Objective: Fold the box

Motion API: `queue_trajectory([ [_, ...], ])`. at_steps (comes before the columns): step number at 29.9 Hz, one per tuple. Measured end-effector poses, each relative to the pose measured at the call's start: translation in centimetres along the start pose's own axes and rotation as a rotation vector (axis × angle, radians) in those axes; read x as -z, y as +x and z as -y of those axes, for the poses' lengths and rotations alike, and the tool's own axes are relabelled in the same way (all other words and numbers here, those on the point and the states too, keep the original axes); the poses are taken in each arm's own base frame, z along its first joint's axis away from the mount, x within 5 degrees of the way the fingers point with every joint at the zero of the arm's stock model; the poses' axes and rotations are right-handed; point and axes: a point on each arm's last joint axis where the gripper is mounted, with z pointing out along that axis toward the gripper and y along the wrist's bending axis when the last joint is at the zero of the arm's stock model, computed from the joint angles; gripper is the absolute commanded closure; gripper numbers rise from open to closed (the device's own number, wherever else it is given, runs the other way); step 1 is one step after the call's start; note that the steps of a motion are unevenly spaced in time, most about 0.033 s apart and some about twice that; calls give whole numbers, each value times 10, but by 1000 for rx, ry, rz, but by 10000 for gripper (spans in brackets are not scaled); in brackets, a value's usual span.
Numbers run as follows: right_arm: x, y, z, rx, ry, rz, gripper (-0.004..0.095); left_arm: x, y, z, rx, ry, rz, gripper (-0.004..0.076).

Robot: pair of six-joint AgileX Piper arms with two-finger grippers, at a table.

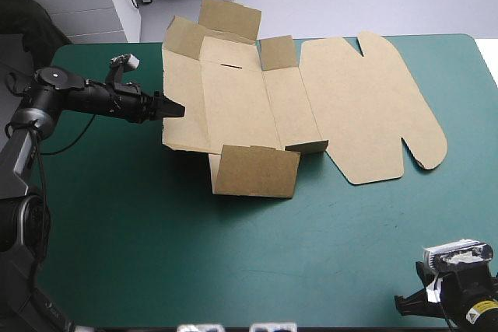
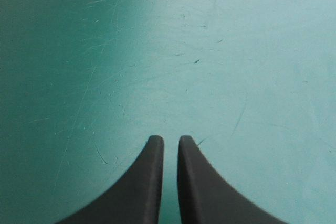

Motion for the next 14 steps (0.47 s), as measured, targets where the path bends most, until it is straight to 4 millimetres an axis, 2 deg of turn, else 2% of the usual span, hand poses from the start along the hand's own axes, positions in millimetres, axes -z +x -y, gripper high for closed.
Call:
queue_trajectory([
  [6, 0, 0, 0, 1, -1, 0, 819, -7, -8, 17, -46, 32, 6, 416],
  [14, 0, 0, 0, 1, -1, 0, 819, -8, -24, 41, -101, 71, 45, 733],
])
